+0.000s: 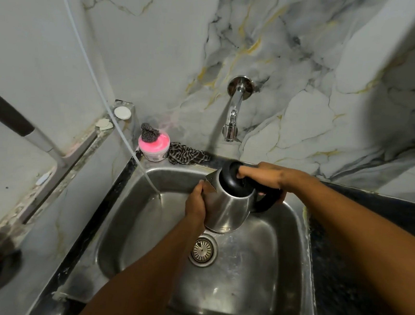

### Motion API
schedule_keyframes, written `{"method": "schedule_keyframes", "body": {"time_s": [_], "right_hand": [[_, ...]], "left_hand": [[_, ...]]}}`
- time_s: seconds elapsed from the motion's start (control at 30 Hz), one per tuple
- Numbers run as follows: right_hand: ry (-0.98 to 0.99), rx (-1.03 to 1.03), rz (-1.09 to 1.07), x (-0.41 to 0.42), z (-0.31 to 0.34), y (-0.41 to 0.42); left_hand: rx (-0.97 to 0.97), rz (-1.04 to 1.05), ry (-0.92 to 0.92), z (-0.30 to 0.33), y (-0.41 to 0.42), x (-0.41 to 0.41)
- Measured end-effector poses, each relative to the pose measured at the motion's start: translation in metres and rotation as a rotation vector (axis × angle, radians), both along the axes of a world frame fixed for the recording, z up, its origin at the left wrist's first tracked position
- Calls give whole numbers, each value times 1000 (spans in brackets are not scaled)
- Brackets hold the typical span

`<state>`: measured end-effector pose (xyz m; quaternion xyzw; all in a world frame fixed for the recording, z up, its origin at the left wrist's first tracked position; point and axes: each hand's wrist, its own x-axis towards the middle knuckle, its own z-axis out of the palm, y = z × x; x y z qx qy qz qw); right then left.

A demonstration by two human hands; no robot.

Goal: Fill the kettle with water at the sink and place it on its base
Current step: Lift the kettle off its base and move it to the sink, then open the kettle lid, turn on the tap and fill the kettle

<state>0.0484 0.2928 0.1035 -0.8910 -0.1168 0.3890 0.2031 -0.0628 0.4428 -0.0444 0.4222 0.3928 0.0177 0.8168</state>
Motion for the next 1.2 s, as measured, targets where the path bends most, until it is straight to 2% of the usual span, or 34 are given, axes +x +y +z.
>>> {"method": "schedule_keyframes", "body": {"time_s": [0.27, 0.47, 0.5, 0.57, 0.67, 0.73, 0.8, 0.9, 1.03, 1.2], "right_hand": [[224, 313, -63, 20, 7, -27], [134, 421, -50, 29, -16, -36], [117, 440, -55, 30, -21, -37], [103, 465, -86, 30, -27, -40], [89, 461, -113, 30, -33, -41], [94, 457, -124, 29, -36, -37], [80, 458, -158, 26, -41, -33], [38, 461, -213, 20, -47, -33], [-16, 486, -245, 13, -52, -41], [-63, 523, -206, 5, -47, -44]], "left_hand": [[-138, -53, 57, 1, 3, 11], [-62, -124, 36, 3, 15, 27], [22, -138, 64, 6, 20, 29], [316, -115, 96, 18, 34, 35], [874, -51, -48, 58, 54, 50], [1093, -62, -177, 99, 50, 60], [1178, -136, -254, 128, 34, 71], [1395, -198, -179, 146, 14, 86], [1415, -240, -73, 150, 15, 97], [1446, -396, -126, 150, 17, 101]]}}
